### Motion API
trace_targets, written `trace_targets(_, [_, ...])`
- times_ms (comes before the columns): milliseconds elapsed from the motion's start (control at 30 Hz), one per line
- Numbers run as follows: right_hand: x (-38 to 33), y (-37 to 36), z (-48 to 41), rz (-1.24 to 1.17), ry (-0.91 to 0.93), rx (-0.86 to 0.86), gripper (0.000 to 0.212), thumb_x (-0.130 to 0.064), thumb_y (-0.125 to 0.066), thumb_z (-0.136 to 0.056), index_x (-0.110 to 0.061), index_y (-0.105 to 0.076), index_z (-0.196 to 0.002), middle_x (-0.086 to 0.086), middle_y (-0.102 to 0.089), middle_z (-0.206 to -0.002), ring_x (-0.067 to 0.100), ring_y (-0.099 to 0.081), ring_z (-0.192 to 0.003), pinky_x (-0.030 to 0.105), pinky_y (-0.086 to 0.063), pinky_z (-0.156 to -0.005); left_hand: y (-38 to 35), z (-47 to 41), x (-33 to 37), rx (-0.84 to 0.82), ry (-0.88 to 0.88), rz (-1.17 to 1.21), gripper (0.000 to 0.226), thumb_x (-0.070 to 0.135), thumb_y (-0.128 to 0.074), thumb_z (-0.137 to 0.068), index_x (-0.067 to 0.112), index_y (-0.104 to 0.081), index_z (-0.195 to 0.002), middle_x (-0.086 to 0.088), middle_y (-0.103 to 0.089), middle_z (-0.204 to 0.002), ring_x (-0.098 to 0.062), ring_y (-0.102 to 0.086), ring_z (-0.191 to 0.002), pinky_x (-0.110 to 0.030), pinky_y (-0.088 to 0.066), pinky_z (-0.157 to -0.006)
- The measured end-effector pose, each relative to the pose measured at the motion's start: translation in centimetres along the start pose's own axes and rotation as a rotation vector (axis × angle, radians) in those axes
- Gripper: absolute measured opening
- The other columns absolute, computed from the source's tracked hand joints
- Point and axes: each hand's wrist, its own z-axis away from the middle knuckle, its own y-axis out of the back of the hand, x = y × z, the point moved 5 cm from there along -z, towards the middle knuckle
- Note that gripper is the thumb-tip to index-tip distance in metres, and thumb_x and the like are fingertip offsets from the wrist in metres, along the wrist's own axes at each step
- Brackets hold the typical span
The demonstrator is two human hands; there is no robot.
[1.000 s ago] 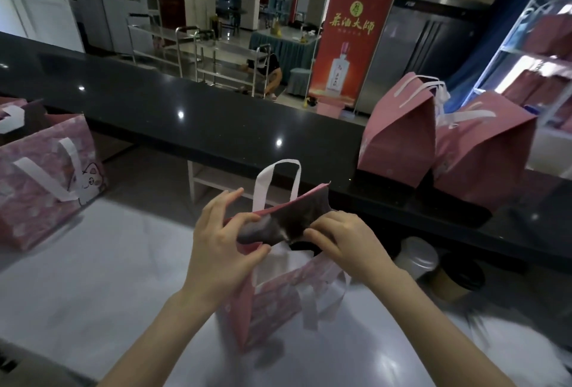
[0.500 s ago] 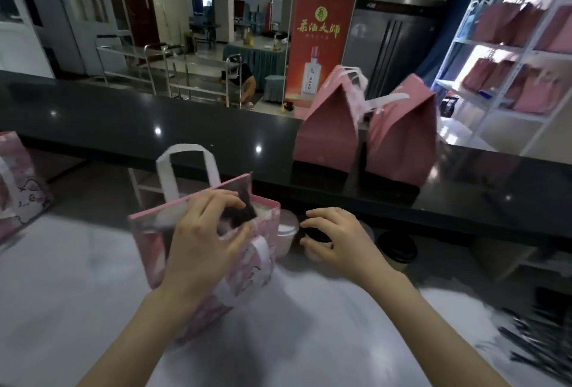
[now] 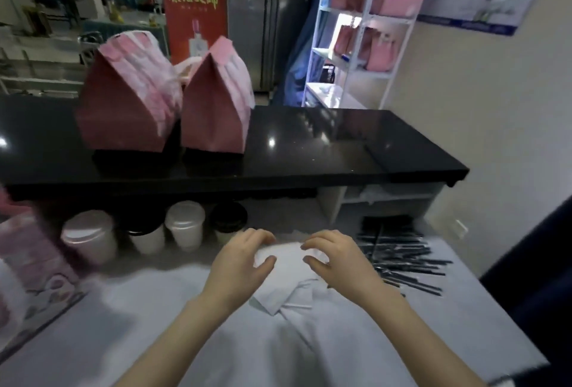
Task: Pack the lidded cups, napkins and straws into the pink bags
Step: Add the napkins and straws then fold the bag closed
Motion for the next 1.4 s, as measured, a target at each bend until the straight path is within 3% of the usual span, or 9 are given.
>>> trace_targets(233, [8.7,2.0,6.9,0.035,-0.331,-0.013,0.019,-0.023,-0.068,-0.086,-0.018,-0.071,-0.104,-0.005,-0.067,-0.106,0.017,-0.059,-0.101,0.03,-0.044,-0.091,-9.7,-2.3,2.4,-0.198,-0.067,0.07,0.022,0.023,-0.068,-0.083,0.027,-0.064,-0.104,0.018,-0.061,-0.103,-0.004,-0.053,-0.103,-0.017,-0.037,-0.086])
trace_targets(367, [12.0,1.7,9.9,0.092,-0.498,-0.063,0.028,-0.028,-0.063,-0.089,-0.023,-0.066,-0.116,-0.008,-0.064,-0.112,0.013,-0.055,-0.108,0.023,-0.04,-0.092,-14.0,-2.7,2.4,-0.291,-0.072,0.107,0.021,0.026,-0.068,-0.085,0.027,-0.065,-0.106,0.017,-0.062,-0.104,-0.006,-0.053,-0.103,-0.02,-0.041,-0.086])
trace_targets(533, [15.3,0.0,10.8,0.145,-0.577,-0.161,0.036,-0.03,-0.061,-0.089,-0.024,-0.06,-0.124,-0.006,-0.059,-0.123,0.016,-0.051,-0.116,0.029,-0.038,-0.097,-18.6,-3.5,2.8,-0.387,-0.064,0.077,0.028,0.024,-0.066,-0.086,0.024,-0.065,-0.113,0.01,-0.062,-0.11,-0.012,-0.054,-0.105,-0.024,-0.042,-0.088])
trace_targets(767, [19.8,-3.4,9.2,0.248,-0.484,-0.272,0.046,-0.034,-0.061,-0.084,-0.025,-0.053,-0.129,-0.002,-0.055,-0.125,0.022,-0.045,-0.119,0.034,-0.037,-0.097,-24.8,-4.8,4.1,-0.505,-0.085,-0.107,0.045,0.025,-0.062,-0.087,0.021,-0.056,-0.132,0.003,-0.055,-0.126,-0.019,-0.048,-0.117,-0.028,-0.038,-0.096])
trace_targets(933, [22.7,-5.7,8.6,0.286,-0.37,-0.332,0.037,-0.034,-0.06,-0.086,-0.024,-0.058,-0.122,-0.001,-0.058,-0.117,0.023,-0.045,-0.114,0.035,-0.036,-0.092,-28.1,-4.9,4.6,-0.516,-0.072,-0.239,0.054,0.026,-0.062,-0.084,0.022,-0.052,-0.138,0.0,-0.052,-0.132,-0.022,-0.049,-0.116,-0.032,-0.039,-0.097])
trace_targets(1033, [23.0,-5.5,8.5,0.244,-0.274,-0.263,0.019,-0.03,-0.069,-0.079,-0.02,-0.071,-0.096,0.001,-0.066,-0.094,0.026,-0.057,-0.097,0.036,-0.045,-0.079,-28.7,-5.0,4.7,-0.471,-0.041,-0.257,0.047,0.023,-0.066,-0.082,0.023,-0.061,-0.128,-0.004,-0.056,-0.121,-0.026,-0.052,-0.108,-0.038,-0.045,-0.089])
trace_targets(1133, [23.0,-4.9,8.8,0.184,-0.214,-0.196,0.015,-0.025,-0.083,-0.061,-0.024,-0.073,-0.072,-0.005,-0.064,-0.069,0.022,-0.061,-0.072,0.028,-0.049,-0.063,-28.3,-5.0,5.1,-0.399,-0.056,-0.282,0.026,0.018,-0.077,-0.072,0.018,-0.073,-0.098,-0.005,-0.062,-0.1,-0.03,-0.058,-0.089,-0.039,-0.049,-0.072])
trace_targets(1233, [23.4,-4.4,9.5,0.058,-0.195,-0.185,0.013,-0.02,-0.078,-0.068,-0.021,-0.074,-0.08,-0.002,-0.064,-0.076,0.025,-0.062,-0.076,0.03,-0.05,-0.068,-27.6,-4.7,5.7,-0.343,-0.084,-0.315,0.022,0.019,-0.085,-0.061,0.018,-0.071,-0.078,-0.001,-0.064,-0.089,-0.028,-0.061,-0.08,-0.037,-0.048,-0.063])
trace_targets(1400, [22.4,-3.0,10.4,-0.035,-0.203,-0.184,0.017,-0.019,-0.062,-0.088,-0.017,-0.071,-0.103,0.002,-0.062,-0.097,0.029,-0.062,-0.085,0.037,-0.05,-0.07,-25.7,-3.9,6.8,-0.302,-0.129,-0.333,0.024,0.018,-0.086,-0.061,0.022,-0.069,-0.078,0.008,-0.065,-0.072,-0.022,-0.064,-0.073,-0.028,-0.032,-0.071])
